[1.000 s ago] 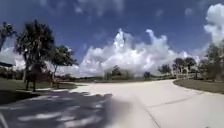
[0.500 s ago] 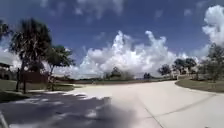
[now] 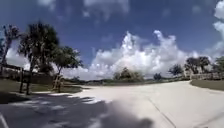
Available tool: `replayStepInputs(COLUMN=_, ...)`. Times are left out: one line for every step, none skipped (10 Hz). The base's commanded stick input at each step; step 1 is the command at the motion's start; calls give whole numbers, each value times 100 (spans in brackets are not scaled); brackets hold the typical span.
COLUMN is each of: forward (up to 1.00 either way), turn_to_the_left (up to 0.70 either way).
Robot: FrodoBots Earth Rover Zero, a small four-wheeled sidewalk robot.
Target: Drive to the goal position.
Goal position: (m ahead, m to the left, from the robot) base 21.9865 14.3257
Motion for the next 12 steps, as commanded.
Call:
replayStepInputs(forward=85, turn_to_the_left=0)
replayStepInputs(forward=85, turn_to_the_left=0)
replayStepInputs(forward=85, turn_to_the_left=0)
replayStepInputs(forward=85, turn_to_the_left=0)
replayStepInputs(forward=85, turn_to_the_left=0)
replayStepInputs(forward=85, turn_to_the_left=0)
replayStepInputs(forward=85, turn_to_the_left=0)
replayStepInputs(forward=85, turn_to_the_left=0)
replayStepInputs(forward=85, turn_to_the_left=0)
replayStepInputs(forward=85, turn_to_the_left=0)
replayStepInputs(forward=85, turn_to_the_left=0)
replayStepInputs(forward=85, turn_to_the_left=0)
